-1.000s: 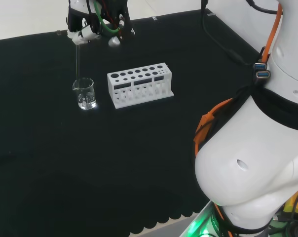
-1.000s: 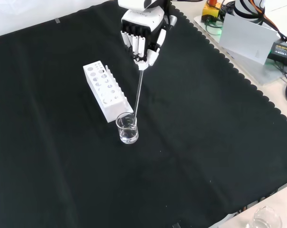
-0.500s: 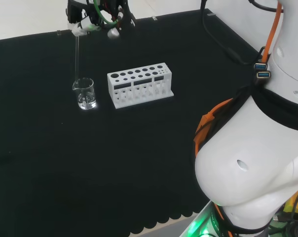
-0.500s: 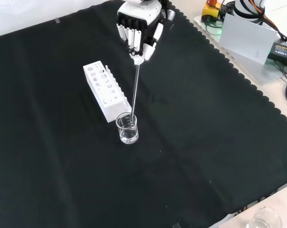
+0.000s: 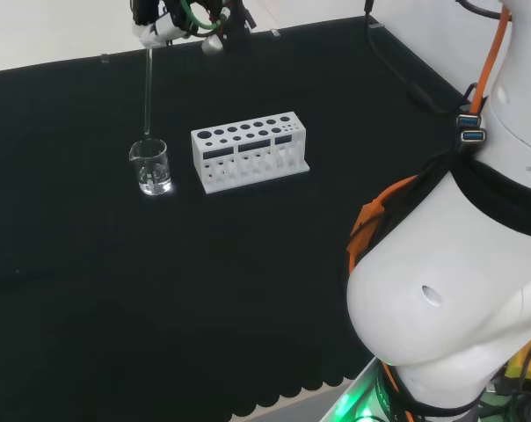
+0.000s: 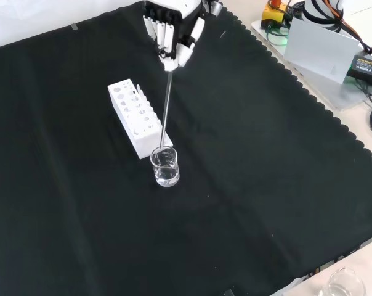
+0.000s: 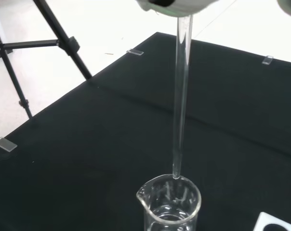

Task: Put the glass rod back on the white test tube rack.

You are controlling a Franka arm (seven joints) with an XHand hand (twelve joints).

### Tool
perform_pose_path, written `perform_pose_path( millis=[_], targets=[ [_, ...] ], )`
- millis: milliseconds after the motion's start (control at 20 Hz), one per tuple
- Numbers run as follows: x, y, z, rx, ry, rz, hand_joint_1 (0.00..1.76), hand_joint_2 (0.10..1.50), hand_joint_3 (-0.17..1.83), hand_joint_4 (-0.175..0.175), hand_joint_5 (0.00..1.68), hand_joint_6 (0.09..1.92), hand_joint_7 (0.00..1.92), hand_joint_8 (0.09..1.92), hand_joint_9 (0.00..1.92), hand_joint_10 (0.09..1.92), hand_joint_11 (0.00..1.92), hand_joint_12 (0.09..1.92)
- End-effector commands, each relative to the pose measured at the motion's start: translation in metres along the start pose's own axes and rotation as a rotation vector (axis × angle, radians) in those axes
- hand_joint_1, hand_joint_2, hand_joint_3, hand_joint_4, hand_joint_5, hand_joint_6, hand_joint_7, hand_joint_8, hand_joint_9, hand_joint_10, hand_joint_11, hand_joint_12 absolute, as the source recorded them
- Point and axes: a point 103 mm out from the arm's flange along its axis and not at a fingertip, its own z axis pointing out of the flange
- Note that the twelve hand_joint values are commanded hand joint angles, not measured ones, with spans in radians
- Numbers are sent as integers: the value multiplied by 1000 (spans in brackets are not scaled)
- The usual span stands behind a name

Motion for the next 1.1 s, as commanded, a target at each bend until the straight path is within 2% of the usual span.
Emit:
perform_pose_path(
  millis=[50,1100],
  targets=[
    [-14,-6,-10,-10,-10,26,1319,1039,-175,-175,1363,350,1405,358,1829,380,1720,511],
    [-55,-17,-44,-29,-18,113,1319,1039,-175,-175,1364,347,1407,355,1828,381,1719,516]
  ],
)
